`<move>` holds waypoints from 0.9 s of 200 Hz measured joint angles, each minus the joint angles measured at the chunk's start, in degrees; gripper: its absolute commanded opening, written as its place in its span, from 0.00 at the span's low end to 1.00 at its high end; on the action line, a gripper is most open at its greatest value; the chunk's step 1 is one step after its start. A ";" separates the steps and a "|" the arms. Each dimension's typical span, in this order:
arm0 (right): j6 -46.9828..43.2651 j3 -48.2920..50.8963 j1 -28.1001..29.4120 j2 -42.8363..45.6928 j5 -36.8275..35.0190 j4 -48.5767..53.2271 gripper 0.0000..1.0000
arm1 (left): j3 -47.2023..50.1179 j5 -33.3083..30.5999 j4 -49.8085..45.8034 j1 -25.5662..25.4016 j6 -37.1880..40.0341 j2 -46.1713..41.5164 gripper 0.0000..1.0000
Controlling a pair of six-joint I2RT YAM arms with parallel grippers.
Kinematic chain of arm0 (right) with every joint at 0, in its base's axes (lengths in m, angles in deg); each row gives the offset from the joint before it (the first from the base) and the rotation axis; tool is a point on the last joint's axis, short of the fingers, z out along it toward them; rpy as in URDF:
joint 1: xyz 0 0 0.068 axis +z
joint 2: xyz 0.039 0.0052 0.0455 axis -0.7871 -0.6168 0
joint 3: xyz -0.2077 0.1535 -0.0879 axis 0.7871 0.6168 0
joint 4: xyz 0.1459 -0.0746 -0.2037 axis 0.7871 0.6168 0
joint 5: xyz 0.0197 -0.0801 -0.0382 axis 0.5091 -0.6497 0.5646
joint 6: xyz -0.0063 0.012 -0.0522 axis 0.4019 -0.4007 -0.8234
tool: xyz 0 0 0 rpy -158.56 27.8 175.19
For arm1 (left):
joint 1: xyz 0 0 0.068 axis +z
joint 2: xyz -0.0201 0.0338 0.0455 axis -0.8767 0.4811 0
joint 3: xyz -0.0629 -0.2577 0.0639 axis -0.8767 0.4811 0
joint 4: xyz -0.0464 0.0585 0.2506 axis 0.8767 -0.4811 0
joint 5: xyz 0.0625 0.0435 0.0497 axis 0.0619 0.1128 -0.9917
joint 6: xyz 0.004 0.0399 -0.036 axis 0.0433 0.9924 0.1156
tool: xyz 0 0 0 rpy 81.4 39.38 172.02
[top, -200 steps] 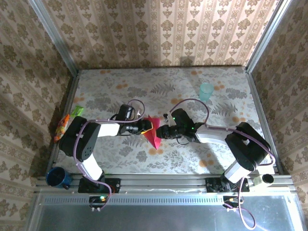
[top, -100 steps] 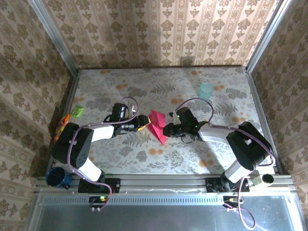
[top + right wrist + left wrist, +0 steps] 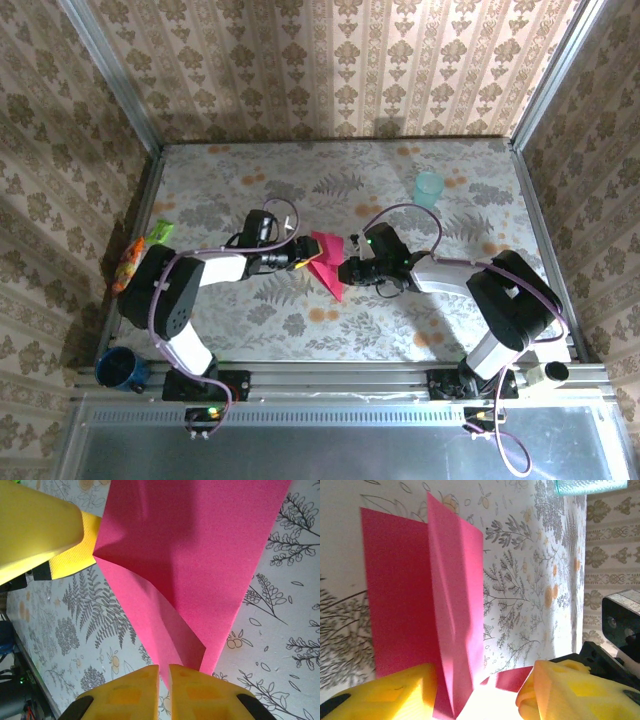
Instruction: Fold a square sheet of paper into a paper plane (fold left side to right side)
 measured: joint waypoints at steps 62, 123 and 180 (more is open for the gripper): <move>-3.21 -0.11 0.37 3.74 -3.32 5.73 0.30 | -3.08 -0.11 -1.55 -0.90 1.01 2.40 0.16; -7.21 -6.67 12.59 8.74 -20.02 18.01 0.40 | -4.83 -0.48 -7.54 -1.36 -0.74 0.57 0.12; -8.15 -15.08 23.69 2.56 -37.16 26.43 0.42 | -8.61 -0.46 -13.20 -1.73 -2.01 -0.42 0.01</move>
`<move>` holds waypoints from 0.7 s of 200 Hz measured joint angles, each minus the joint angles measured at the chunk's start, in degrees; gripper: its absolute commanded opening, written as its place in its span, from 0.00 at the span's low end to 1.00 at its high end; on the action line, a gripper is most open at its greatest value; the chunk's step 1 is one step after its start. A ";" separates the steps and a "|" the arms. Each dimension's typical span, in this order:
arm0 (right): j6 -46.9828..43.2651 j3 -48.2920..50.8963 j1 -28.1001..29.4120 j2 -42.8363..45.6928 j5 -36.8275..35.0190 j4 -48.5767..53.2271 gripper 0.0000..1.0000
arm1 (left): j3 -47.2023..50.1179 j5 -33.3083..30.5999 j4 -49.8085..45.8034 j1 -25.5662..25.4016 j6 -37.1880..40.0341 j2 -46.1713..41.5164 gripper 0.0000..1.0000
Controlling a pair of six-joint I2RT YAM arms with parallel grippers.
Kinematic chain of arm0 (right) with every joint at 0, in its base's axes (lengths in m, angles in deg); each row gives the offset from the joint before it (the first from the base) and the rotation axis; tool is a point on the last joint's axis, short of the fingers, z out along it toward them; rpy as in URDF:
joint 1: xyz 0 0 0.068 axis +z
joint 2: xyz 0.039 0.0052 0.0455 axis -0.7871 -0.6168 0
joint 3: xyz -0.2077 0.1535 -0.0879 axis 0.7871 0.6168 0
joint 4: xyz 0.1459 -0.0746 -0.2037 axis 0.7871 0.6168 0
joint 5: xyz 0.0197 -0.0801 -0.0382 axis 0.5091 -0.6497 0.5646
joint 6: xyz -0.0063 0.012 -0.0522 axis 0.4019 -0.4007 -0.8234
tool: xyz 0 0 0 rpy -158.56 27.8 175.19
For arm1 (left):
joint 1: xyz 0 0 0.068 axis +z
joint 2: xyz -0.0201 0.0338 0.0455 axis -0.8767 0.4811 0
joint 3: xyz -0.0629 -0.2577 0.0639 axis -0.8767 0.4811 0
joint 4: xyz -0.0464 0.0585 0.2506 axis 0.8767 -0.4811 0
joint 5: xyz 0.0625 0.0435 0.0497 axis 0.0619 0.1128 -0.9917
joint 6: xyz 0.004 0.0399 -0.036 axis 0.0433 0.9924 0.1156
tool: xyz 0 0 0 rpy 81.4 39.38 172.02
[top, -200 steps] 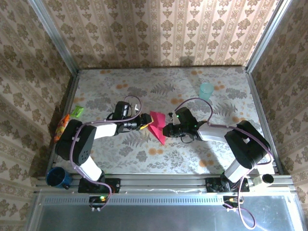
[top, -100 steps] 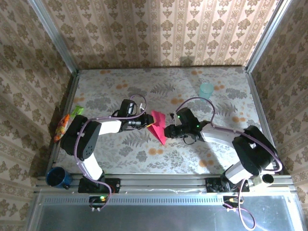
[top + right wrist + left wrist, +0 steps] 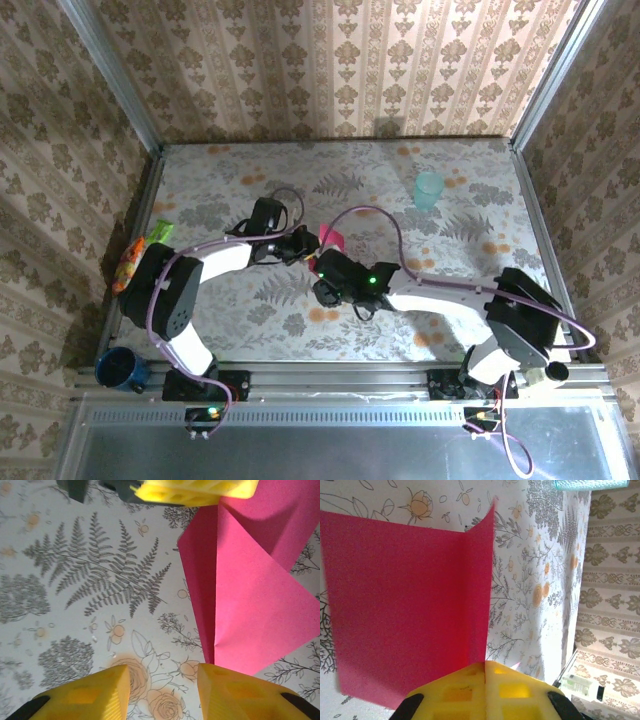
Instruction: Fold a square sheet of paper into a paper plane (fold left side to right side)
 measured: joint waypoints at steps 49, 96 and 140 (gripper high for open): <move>0.00 -0.87 1.25 -3.56 -5.81 2.47 0.43 | -1.01 0.04 -2.64 -0.35 -0.46 0.00 0.00; -0.04 -1.36 1.25 -5.40 -8.07 3.39 0.42 | -2.51 0.04 -4.04 -0.81 -0.61 0.00 0.00; 0.00 -1.95 1.25 -7.80 -8.17 3.32 0.39 | -3.15 0.07 -4.90 -0.81 -0.61 0.00 0.00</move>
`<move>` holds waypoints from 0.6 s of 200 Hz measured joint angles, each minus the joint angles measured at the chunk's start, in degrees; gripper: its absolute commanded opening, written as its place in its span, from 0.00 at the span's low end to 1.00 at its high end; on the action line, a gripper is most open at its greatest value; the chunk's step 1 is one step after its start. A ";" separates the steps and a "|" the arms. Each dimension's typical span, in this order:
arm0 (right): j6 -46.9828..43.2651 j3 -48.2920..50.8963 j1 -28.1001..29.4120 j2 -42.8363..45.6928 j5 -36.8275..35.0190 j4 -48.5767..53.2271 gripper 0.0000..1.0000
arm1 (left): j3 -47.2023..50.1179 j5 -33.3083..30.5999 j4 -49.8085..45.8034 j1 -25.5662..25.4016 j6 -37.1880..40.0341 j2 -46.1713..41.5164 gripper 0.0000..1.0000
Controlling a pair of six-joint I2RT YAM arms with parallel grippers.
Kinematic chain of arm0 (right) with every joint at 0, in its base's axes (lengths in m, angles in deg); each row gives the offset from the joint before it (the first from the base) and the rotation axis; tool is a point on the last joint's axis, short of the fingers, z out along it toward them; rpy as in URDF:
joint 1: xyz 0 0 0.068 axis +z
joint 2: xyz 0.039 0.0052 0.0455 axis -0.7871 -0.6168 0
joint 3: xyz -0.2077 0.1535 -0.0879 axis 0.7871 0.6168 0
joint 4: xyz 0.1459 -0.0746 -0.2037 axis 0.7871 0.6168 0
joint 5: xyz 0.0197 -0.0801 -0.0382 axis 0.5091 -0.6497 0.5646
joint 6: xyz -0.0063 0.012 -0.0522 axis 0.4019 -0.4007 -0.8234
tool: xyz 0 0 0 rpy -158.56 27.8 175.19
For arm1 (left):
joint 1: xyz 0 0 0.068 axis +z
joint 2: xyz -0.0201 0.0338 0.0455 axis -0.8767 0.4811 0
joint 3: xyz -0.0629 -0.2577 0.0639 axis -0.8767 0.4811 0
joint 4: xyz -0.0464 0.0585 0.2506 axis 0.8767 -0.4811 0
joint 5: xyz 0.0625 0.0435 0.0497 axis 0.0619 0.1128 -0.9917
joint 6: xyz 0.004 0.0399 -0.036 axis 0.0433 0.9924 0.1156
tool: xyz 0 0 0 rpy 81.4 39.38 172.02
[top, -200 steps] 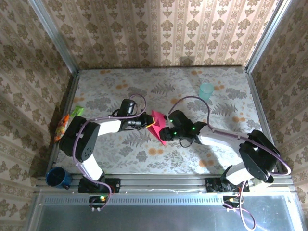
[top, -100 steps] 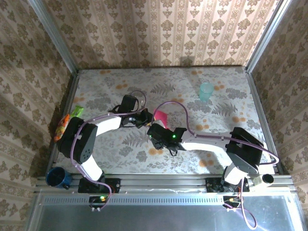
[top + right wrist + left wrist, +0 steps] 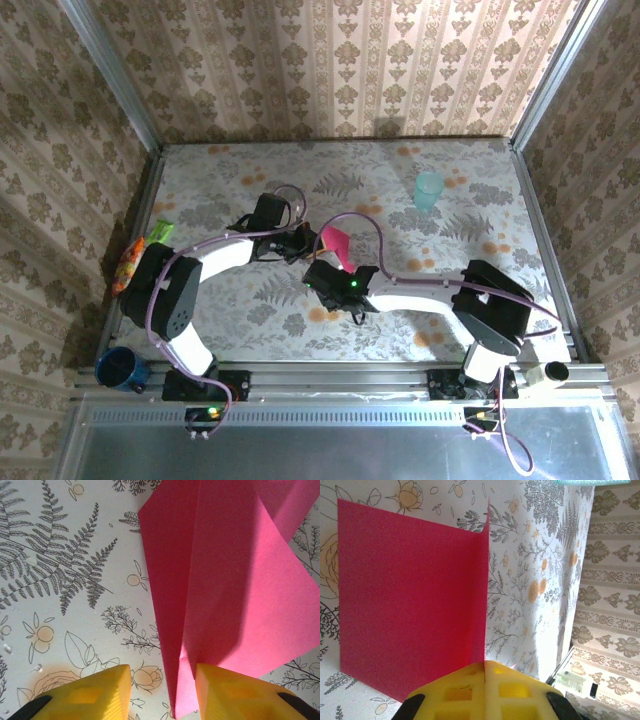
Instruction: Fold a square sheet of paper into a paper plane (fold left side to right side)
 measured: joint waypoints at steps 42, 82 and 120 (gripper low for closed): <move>0.02 -0.46 0.00 -0.96 -0.68 0.00 0.36 | -0.02 -0.02 -0.46 0.00 0.00 0.00 0.00; 0.04 -1.42 -0.13 -1.86 -1.46 -0.11 0.35 | -0.02 -0.02 -0.46 0.00 -0.02 0.00 0.00; 0.02 -1.42 -0.35 -2.49 -1.79 -0.11 0.33 | -0.02 -0.02 -0.44 0.00 -0.39 0.00 0.00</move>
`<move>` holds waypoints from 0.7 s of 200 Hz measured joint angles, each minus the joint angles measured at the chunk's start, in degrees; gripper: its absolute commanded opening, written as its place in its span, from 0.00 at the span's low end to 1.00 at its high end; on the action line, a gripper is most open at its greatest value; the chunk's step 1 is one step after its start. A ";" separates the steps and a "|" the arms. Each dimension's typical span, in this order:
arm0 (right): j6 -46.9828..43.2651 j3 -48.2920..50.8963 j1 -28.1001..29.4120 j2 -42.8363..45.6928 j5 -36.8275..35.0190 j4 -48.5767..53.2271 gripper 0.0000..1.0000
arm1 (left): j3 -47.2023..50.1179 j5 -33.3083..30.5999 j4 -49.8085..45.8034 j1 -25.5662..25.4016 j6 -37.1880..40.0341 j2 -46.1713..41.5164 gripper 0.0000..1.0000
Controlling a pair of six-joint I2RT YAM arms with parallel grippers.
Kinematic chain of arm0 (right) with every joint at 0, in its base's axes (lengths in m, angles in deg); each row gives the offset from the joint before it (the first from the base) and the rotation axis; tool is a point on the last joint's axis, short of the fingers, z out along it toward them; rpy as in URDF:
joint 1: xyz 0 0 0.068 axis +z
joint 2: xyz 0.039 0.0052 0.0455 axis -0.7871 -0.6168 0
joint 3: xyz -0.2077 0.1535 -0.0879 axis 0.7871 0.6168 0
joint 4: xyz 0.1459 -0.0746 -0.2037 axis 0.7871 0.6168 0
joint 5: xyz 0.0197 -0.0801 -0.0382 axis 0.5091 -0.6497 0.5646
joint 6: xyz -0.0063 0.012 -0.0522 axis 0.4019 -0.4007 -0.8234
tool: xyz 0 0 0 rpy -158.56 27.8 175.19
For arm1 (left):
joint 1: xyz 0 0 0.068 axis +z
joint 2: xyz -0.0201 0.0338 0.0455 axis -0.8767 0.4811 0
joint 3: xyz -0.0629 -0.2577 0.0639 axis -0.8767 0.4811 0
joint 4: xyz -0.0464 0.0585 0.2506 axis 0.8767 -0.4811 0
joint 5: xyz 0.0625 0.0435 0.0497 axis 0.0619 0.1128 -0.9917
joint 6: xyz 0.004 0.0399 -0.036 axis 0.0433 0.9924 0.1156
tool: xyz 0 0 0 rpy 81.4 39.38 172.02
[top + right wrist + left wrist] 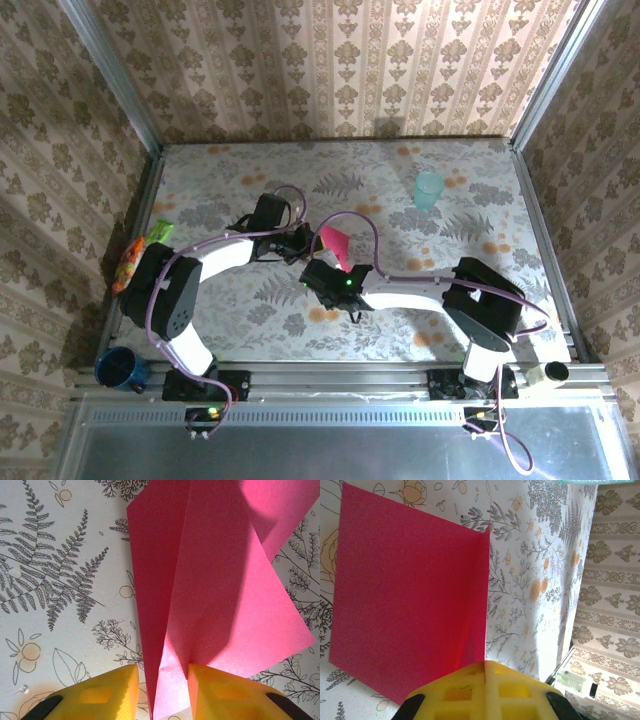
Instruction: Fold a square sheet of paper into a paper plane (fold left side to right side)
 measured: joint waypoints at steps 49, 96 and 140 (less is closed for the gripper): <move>0.00 0.00 -0.09 -1.27 -0.92 0.02 0.29 | 0.00 0.00 0.00 -0.07 -0.04 0.00 0.00; 0.07 0.00 -0.20 -1.27 -0.98 -0.02 0.15 | 0.00 -0.02 0.00 -0.26 -0.04 0.00 0.00; 0.07 0.00 -0.42 -1.27 -0.96 -0.15 0.04 | 0.00 -0.02 0.00 -0.26 -0.04 0.00 0.00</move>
